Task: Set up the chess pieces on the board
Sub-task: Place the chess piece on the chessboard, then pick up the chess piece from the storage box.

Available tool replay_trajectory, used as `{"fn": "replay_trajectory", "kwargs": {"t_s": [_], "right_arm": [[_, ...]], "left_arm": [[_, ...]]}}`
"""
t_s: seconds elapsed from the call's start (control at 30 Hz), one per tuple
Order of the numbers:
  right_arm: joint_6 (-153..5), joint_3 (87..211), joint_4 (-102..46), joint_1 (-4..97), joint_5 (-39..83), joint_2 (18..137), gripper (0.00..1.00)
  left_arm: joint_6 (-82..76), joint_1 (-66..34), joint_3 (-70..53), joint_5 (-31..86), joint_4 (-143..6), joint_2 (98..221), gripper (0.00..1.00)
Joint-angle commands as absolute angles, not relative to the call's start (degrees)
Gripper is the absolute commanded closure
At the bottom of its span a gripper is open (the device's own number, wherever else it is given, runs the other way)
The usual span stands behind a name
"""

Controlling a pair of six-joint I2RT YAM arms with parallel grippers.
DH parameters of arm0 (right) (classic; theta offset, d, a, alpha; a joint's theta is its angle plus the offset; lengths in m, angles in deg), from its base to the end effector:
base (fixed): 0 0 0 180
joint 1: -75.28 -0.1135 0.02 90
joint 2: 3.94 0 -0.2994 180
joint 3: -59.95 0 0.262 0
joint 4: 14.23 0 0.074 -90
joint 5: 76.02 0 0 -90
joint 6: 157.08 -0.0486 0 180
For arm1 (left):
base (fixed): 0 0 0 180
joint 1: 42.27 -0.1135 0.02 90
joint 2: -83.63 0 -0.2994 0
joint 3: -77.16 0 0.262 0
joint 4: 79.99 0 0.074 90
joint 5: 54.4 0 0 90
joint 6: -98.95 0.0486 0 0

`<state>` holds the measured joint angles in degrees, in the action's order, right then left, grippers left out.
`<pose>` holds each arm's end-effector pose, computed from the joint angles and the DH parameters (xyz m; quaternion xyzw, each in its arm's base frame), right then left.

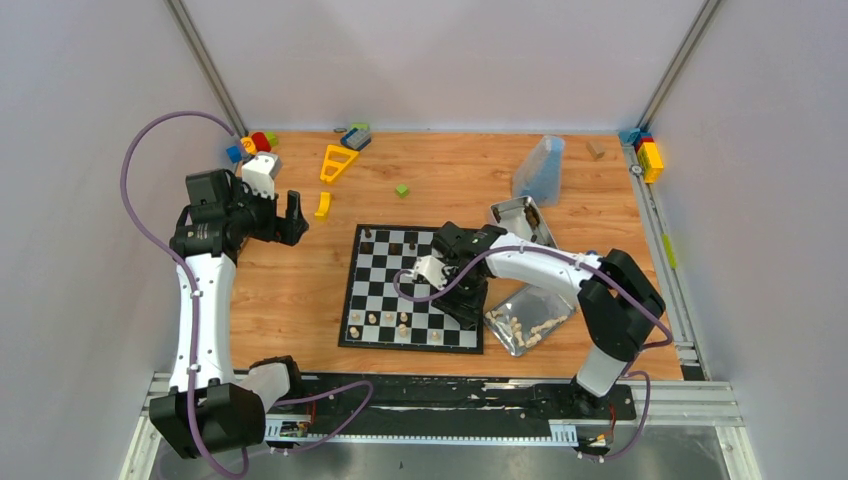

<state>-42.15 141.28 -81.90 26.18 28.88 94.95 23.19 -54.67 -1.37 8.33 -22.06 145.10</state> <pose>0.2041 0.2547 0.2097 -0.6007 0.7878 0.1353 0.0132 0.2158 0.0247 0.3767 0.1122 0.8822 -0.1156 0.4425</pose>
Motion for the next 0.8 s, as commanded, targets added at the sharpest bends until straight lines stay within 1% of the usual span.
{"fn": "replay_trajectory", "kwargs": {"t_s": [0.0,0.13,0.4,0.6,0.77], "right_arm": [[-42.38,140.85,-80.76,26.48,26.83,88.24,0.44],[-42.39,139.19,-81.16,30.43,28.62,83.05,0.41],[-41.97,132.03,-83.26,41.39,29.42,76.72,0.43],[-42.30,128.25,-82.52,42.75,29.70,78.14,0.42],[-42.55,126.66,-81.06,42.89,28.48,81.40,0.47]], "left_arm": [[23.19,-55.06,-1.60,7.98,-23.25,144.39,0.00],[23.19,-55.08,-1.63,7.83,-23.24,144.31,0.00],[23.10,-55.02,-1.46,7.17,-23.56,144.31,0.00],[22.76,-55.01,-1.45,6.58,-23.78,144.67,0.00],[22.79,-55.01,-1.47,6.60,-23.77,144.56,0.00]]}}
